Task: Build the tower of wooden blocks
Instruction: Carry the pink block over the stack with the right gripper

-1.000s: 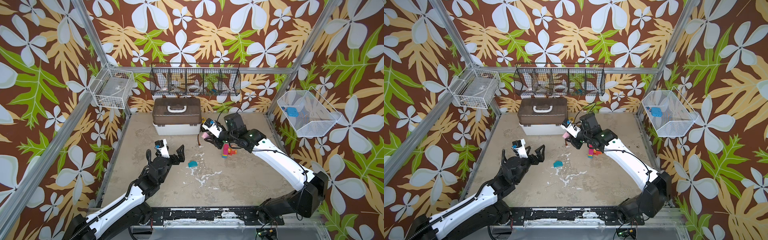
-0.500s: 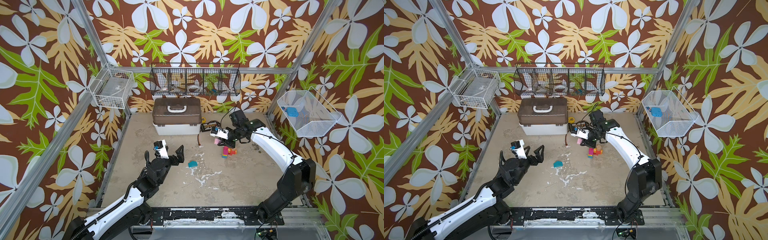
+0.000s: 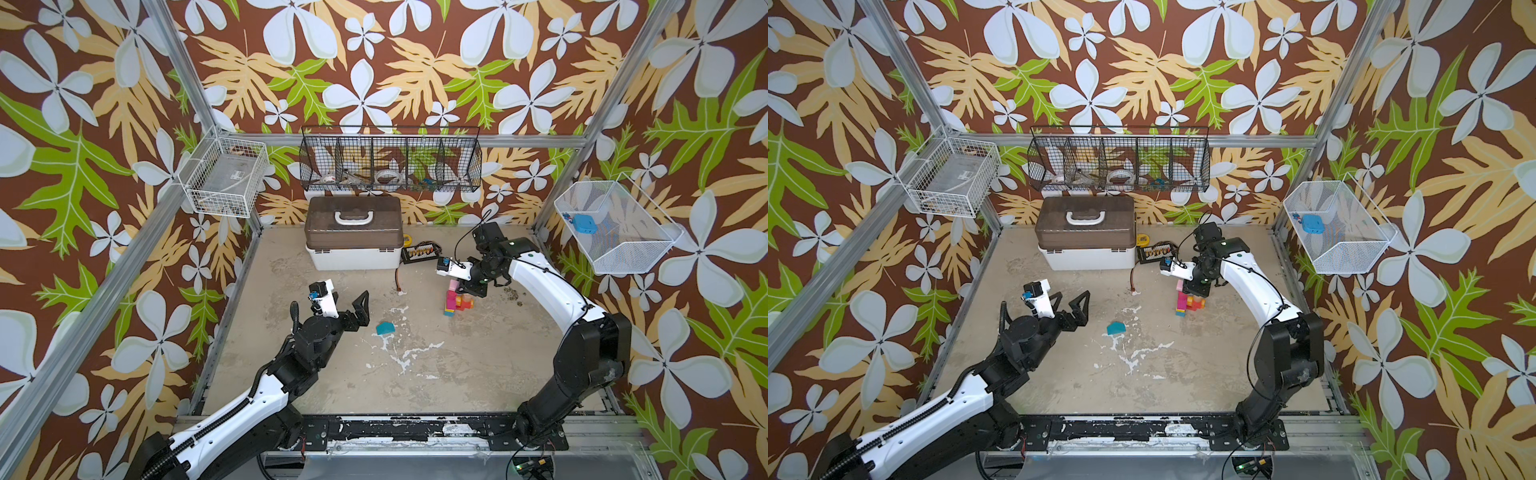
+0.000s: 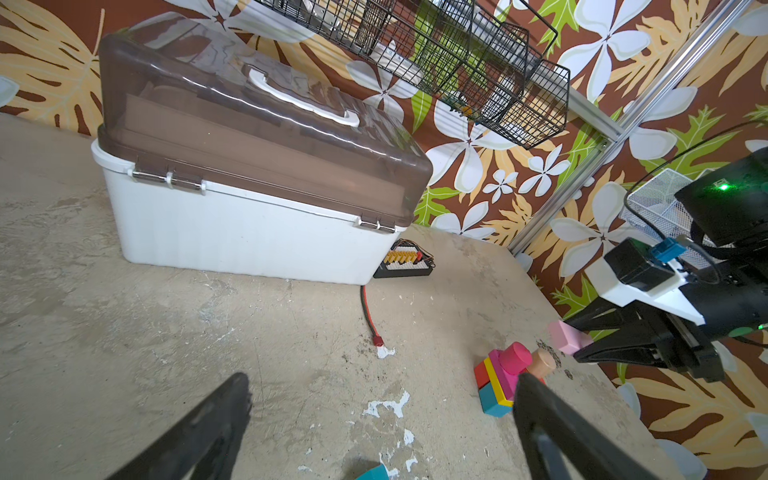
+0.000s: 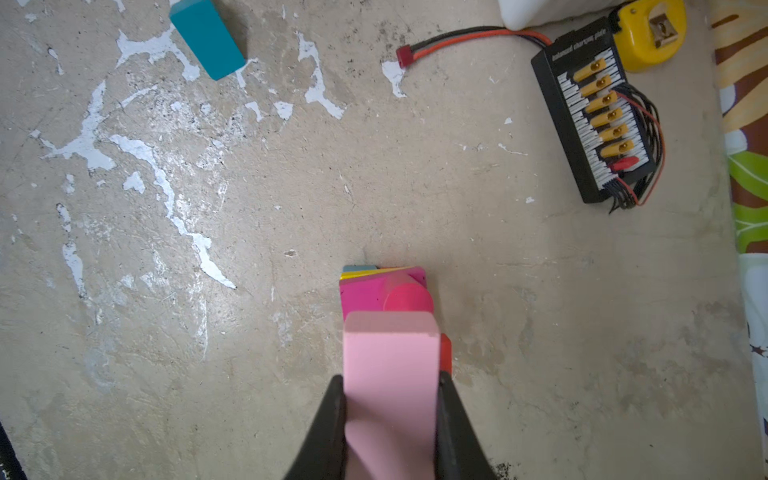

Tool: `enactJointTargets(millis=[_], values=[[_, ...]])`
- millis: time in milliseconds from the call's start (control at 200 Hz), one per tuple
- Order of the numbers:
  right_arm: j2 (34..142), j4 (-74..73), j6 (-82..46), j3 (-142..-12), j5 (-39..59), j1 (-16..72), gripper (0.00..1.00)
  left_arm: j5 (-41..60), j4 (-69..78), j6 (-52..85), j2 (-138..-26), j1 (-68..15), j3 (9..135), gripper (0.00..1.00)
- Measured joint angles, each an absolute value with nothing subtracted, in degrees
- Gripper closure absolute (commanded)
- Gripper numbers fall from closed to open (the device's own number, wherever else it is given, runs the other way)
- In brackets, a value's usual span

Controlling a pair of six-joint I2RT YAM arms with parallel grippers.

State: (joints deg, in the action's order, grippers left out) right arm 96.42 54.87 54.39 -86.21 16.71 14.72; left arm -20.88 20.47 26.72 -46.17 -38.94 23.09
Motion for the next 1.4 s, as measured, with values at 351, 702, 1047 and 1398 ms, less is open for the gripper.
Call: enactJointTargets(millis=[351, 702, 1047, 1398], values=[[99.24, 54.39, 55.55, -86.21, 15.31, 12.58, 1.0, -20.21, 20.51, 26.76, -46.57, -38.94, 23.05, 0.0], [101.93, 54.04, 56.21, -85.73, 15.68, 12.45, 0.98, -19.49, 20.82, 26.92, -47.16, -38.94, 23.05, 0.0], [104.18, 54.06, 57.91, -87.55, 16.53, 12.45, 1.0, -19.2, 21.5, 26.92, -47.97, -38.94, 23.07, 0.0], [103.44, 53.63, 60.95, -87.31, 16.47, 12.43, 1.0, -19.18, 21.76, 26.92, -48.34, -38.94, 23.07, 0.0]])
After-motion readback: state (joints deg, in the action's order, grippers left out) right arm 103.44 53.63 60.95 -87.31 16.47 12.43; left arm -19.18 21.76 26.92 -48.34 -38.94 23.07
